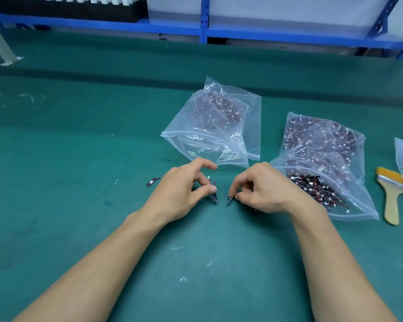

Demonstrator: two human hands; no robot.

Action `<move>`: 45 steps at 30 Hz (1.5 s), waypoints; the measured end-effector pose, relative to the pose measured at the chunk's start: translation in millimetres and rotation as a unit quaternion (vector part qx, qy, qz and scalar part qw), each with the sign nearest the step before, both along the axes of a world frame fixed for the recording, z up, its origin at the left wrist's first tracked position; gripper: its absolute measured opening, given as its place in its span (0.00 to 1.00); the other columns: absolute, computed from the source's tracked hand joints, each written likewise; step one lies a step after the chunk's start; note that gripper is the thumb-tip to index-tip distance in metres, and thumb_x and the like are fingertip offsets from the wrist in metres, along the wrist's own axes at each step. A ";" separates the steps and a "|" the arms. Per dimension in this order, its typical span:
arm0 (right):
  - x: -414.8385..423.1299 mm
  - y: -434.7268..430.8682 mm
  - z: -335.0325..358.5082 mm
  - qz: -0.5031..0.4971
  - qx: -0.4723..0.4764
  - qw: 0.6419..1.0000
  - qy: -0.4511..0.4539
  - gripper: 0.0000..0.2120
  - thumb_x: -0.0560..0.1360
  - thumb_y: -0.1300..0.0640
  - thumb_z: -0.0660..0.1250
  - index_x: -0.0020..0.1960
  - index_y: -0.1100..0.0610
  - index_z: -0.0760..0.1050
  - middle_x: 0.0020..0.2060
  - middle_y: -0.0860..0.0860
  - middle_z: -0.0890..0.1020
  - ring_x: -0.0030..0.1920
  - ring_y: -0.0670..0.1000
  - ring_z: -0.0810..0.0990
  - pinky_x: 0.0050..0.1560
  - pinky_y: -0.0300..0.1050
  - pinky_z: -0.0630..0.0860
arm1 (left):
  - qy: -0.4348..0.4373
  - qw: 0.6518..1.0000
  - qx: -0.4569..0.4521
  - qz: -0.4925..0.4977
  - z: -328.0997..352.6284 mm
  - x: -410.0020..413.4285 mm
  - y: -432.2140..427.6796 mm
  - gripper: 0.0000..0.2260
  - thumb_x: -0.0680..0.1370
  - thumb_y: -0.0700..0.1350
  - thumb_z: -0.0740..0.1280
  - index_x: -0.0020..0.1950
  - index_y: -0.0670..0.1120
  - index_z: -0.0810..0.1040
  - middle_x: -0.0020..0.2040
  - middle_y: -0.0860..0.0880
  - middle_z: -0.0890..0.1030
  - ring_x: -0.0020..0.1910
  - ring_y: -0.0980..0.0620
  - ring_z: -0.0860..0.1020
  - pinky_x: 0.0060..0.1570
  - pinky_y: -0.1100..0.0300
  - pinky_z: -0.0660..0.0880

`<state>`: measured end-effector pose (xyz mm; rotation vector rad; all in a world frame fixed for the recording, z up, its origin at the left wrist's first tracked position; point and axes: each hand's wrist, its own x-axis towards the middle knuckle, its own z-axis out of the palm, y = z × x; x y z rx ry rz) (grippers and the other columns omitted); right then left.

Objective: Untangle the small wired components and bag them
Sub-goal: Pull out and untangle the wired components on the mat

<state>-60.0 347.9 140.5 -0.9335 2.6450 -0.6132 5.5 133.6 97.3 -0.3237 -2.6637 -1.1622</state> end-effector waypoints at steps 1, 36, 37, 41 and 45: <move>0.0 1.7 0.5 -0.002 -0.007 1.000 0.001 0.14 0.70 0.62 0.67 0.43 0.44 0.84 0.25 0.40 0.76 0.31 0.43 0.75 0.37 0.41 0.74 | -0.001 1.000 -0.023 0.000 -0.3 -1.4 1.4 0.16 0.76 0.50 0.74 0.62 0.57 0.73 0.39 0.64 0.82 0.36 0.68 0.71 0.38 0.71 0.64; -0.6 25.1 -32.5 -0.198 -0.272 0.942 0.012 0.10 0.77 0.63 0.70 0.42 0.50 0.83 0.21 0.43 0.71 0.26 0.44 0.68 0.31 0.33 0.67 | -0.048 0.982 -0.018 0.183 2.3 13.5 -77.9 0.09 0.72 0.41 0.77 0.46 0.54 0.82 0.37 0.61 0.82 0.33 0.58 0.78 0.37 0.70 0.71; 0.6 26.5 -32.7 -0.201 -0.276 0.940 0.010 0.10 0.77 0.63 0.71 0.42 0.50 0.83 0.22 0.43 0.71 0.26 0.45 0.68 0.32 0.34 0.67 | -0.049 0.981 -0.010 0.189 2.1 14.1 -77.8 0.08 0.72 0.41 0.76 0.45 0.54 0.82 0.37 0.61 0.82 0.32 0.59 0.79 0.36 0.69 0.71; 5.7 36.0 -31.4 -0.201 -0.274 0.941 -0.001 0.10 0.76 0.64 0.71 0.43 0.49 0.83 0.24 0.43 0.73 0.27 0.46 0.68 0.33 0.33 0.68 | -0.017 0.975 0.021 0.220 2.3 14.3 -76.9 0.06 0.74 0.43 0.74 0.44 0.54 0.83 0.37 0.59 0.82 0.31 0.59 0.78 0.37 0.65 0.71; 12.8 43.6 -25.9 -0.149 -0.190 0.970 0.041 0.08 0.72 0.55 0.77 0.47 0.43 0.84 0.37 0.43 0.79 0.29 0.43 0.70 0.38 0.37 0.68 | 0.012 0.974 0.036 0.225 3.7 14.0 -74.4 0.09 0.75 0.44 0.73 0.41 0.59 0.81 0.37 0.62 0.82 0.31 0.58 0.75 0.37 0.65 0.70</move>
